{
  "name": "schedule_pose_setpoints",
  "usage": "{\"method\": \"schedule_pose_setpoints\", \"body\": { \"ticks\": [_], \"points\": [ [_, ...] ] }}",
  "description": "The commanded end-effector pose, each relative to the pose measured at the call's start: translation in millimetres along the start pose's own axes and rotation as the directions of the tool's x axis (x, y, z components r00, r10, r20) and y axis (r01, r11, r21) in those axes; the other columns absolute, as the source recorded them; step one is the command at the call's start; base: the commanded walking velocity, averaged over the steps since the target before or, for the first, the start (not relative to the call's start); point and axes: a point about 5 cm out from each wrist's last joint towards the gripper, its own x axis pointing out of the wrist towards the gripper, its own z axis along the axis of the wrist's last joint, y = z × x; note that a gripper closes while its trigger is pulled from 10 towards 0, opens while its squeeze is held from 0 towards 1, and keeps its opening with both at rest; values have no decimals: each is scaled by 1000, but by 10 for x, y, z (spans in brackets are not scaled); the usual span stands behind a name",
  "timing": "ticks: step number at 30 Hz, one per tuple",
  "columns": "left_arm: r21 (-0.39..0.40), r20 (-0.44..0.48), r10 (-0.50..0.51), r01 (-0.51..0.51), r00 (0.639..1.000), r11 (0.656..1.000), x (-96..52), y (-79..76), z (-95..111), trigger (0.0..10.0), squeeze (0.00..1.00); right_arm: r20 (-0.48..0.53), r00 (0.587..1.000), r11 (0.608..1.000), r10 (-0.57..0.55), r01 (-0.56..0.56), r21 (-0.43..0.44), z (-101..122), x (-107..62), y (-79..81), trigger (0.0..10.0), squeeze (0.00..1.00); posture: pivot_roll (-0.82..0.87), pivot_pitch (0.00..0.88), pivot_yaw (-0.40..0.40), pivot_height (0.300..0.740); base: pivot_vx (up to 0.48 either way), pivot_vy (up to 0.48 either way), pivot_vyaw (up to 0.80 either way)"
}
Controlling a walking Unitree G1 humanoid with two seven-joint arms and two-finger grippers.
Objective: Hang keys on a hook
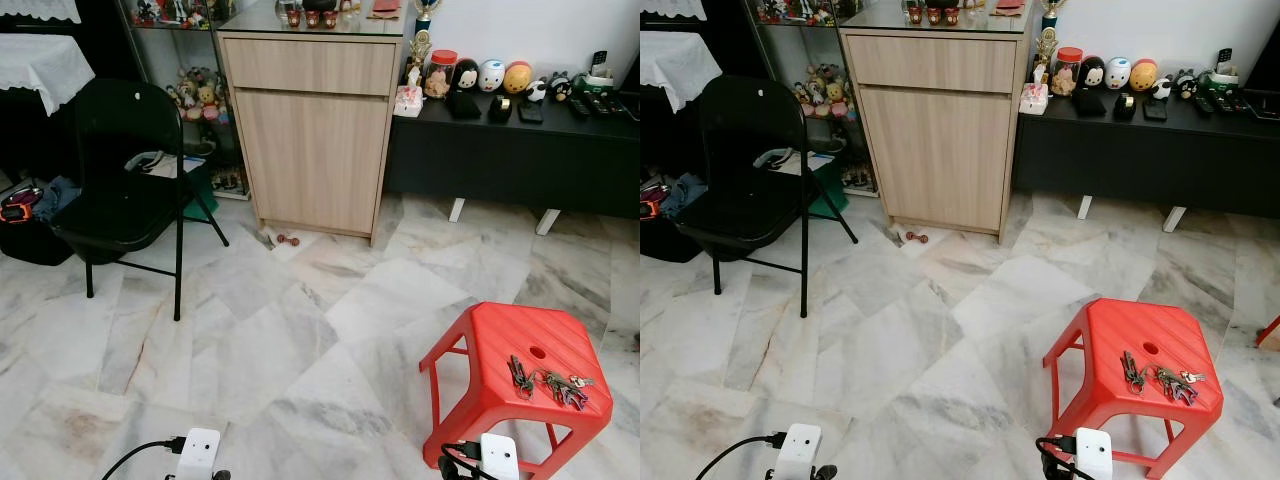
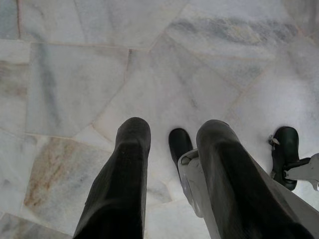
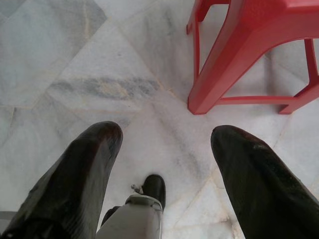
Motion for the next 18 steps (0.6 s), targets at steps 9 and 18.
{"method": "schedule_pose_setpoints", "body": {
  "ticks": [9,18],
  "points": [
    [18,3,-5,5,1000,1000,3,-4,14,10000,0,5,1000,1000,1,-1,7,19,4,-6,10000,0,8,0,-20,740,0,-266,0],
    [11,5,-2,2,1000,1000,5,0,23,10000,0,29,999,1000,-15,14,23,42,6,-6,10000,0,9,0,-20,740,0,-268,0]
  ]
}}
